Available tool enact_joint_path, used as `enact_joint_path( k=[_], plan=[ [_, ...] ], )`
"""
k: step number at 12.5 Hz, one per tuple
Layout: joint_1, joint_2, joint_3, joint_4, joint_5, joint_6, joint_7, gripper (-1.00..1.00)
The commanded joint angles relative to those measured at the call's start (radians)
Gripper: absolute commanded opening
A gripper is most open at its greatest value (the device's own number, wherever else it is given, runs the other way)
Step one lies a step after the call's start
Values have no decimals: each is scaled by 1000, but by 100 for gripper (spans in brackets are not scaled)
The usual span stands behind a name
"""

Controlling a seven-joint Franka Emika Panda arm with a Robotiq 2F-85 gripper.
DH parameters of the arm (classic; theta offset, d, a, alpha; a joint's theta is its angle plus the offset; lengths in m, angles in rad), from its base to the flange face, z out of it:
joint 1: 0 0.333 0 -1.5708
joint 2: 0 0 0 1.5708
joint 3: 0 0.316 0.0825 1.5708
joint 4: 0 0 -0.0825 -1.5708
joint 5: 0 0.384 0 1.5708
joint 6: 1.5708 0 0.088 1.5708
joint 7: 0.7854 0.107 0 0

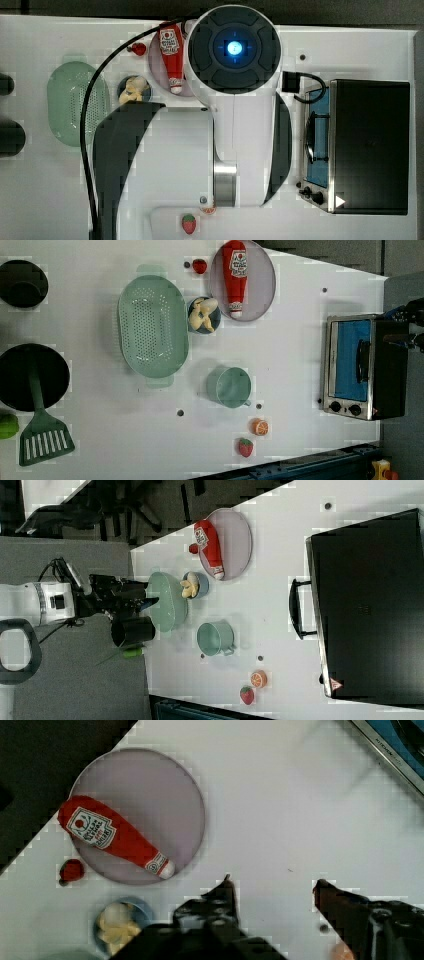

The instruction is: Flap open oven.

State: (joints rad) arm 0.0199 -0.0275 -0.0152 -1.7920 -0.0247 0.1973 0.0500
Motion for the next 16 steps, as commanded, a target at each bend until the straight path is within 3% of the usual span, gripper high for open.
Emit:
enact_joint_path(
  k=[1,3,5,6,12,13,16],
  plan=[
    [-17,-355,-61,-178,0,-239,-109,59],
    [-17,-355,-60,-177,0,-238,-109,100],
    [-17,-355,-60,-178,0,-238,-109,100],
    [-17,-355,-60,-178,0,-238,-109,89],
    [-20,-348,-88,-182,-3,-235,-109,-55],
    [-20,-341,-104,-183,-4,-233,-110,-65],
    [-20,-302,-160,-186,-4,-226,-246,-65]
  ],
)
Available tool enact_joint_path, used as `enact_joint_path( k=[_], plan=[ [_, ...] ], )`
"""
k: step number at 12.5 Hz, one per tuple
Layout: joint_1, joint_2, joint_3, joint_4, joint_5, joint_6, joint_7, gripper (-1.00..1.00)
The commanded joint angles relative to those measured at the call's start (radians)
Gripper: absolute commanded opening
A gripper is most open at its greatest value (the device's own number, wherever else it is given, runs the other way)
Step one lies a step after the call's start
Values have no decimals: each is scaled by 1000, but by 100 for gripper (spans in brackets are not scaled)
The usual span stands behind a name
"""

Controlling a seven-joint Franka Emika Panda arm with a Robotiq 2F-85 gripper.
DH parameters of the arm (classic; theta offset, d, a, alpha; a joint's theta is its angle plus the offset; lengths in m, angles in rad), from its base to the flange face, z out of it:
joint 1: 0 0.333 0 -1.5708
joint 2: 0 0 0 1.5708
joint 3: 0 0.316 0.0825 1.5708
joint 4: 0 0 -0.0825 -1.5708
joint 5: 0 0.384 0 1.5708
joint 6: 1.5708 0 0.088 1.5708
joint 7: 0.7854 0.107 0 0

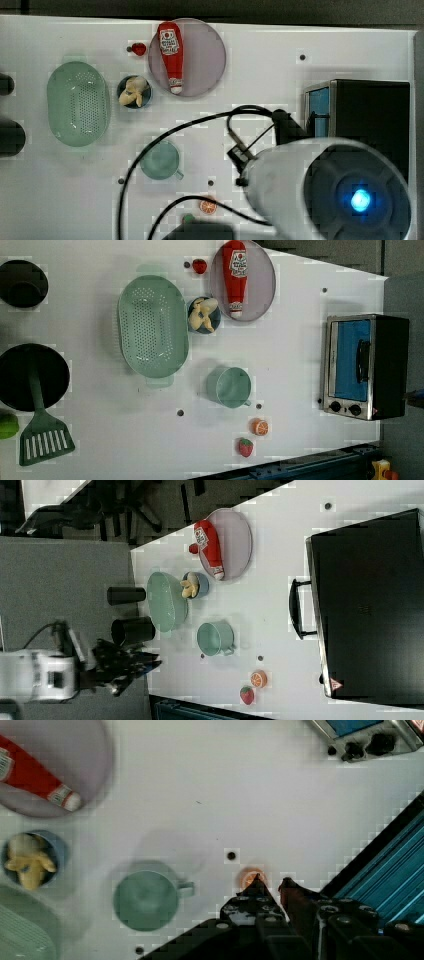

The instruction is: Flap open oven.

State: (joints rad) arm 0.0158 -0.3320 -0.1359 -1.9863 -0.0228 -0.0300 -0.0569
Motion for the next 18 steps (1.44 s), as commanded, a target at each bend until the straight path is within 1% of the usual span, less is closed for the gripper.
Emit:
enact_joint_path(
  k=[1,6,9,11,13,18],
  plan=[
    [-17,20,-61,7,-6,11,-231,-65],
    [-25,130,-193,-8,-16,163,-711,-65],
    [-30,206,-259,-26,-34,308,-964,-65],
    [-31,262,-298,-43,-43,422,-1083,-65],
    [-32,314,-327,-70,-44,525,-1151,-65],
    [-33,411,-358,-170,-44,739,-1155,-65]
  ],
)
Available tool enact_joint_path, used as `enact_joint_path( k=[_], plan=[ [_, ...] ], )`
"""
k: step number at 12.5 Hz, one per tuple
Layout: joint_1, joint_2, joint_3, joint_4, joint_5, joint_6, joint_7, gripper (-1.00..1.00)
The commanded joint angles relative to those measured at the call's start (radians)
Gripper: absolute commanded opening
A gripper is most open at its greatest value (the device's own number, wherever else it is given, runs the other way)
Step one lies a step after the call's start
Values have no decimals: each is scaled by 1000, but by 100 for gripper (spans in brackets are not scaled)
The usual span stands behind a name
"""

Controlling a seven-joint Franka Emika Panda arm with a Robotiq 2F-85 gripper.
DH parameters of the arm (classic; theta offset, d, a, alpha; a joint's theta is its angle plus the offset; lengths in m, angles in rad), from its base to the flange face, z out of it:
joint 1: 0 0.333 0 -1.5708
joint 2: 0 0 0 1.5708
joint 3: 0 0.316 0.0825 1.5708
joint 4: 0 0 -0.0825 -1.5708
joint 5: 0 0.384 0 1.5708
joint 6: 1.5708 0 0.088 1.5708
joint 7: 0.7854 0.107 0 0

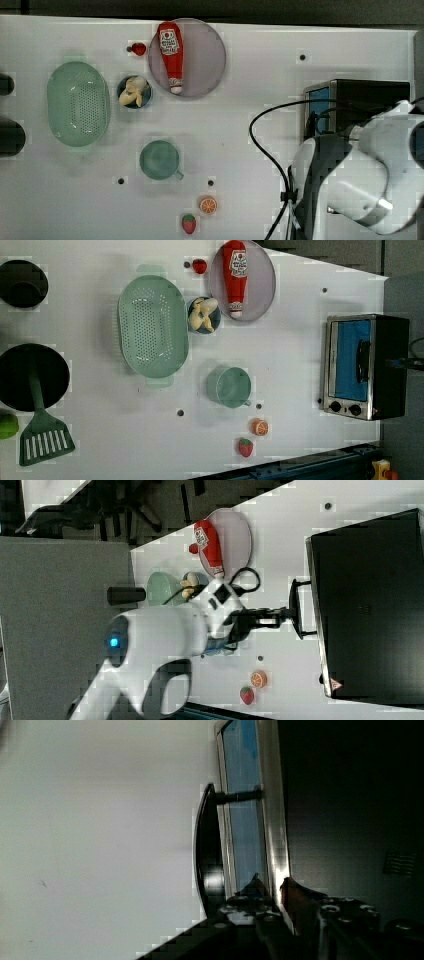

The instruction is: Flap open oven.

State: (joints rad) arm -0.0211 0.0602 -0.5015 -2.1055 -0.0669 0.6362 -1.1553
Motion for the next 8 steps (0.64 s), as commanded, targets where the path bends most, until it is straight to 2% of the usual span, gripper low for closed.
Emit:
enact_joint_path(
  k=[1,5,8],
  plan=[
    [4,32,7,-74,0,120,-57,-65],
    [1,84,6,-138,0,258,-57,-65],
    [13,112,23,-144,-4,287,-51,-65]
  ],
)
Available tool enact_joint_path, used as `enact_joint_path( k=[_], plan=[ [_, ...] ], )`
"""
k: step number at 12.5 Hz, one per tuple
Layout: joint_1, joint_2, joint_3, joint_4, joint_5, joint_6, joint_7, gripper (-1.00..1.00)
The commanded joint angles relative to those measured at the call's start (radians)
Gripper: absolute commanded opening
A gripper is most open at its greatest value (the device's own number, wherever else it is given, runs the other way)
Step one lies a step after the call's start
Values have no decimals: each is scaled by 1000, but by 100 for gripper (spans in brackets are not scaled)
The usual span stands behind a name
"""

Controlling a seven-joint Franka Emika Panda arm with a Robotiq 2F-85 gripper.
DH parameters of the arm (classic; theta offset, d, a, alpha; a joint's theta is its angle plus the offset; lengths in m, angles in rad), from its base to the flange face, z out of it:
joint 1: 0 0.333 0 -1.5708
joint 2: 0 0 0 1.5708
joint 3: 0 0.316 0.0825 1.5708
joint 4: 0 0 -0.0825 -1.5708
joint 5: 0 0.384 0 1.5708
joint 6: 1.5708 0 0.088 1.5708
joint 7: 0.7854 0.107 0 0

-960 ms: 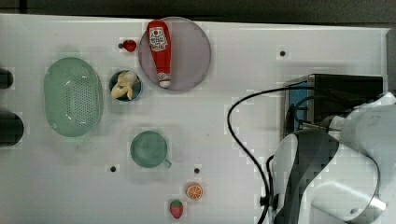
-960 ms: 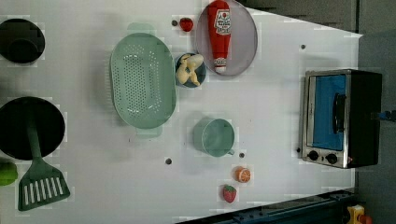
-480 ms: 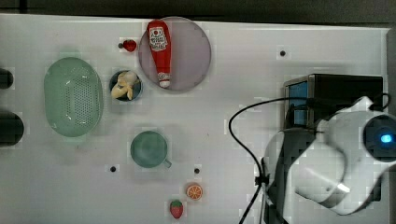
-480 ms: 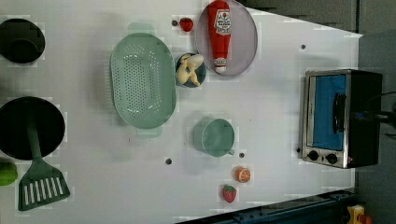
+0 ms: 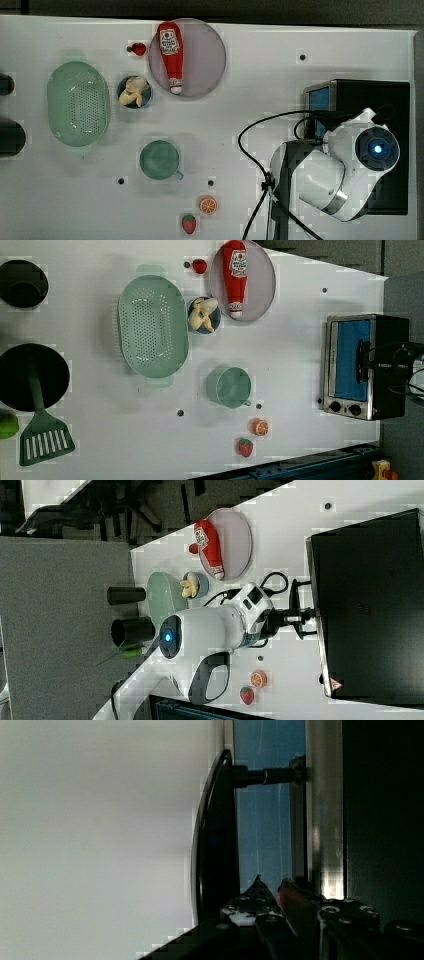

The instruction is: Flap open oven.

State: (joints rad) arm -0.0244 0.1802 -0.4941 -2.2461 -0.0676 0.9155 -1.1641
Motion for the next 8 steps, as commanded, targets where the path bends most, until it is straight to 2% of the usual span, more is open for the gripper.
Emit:
enact_joint_path(
  k=[1,3,8],
  plan=[
    [26,-2,19,-4,-20,8,-36,-65],
    [52,8,29,-7,-92,8,29,-65],
    [119,70,87,-17,-358,3,385,-65]
  ],
)
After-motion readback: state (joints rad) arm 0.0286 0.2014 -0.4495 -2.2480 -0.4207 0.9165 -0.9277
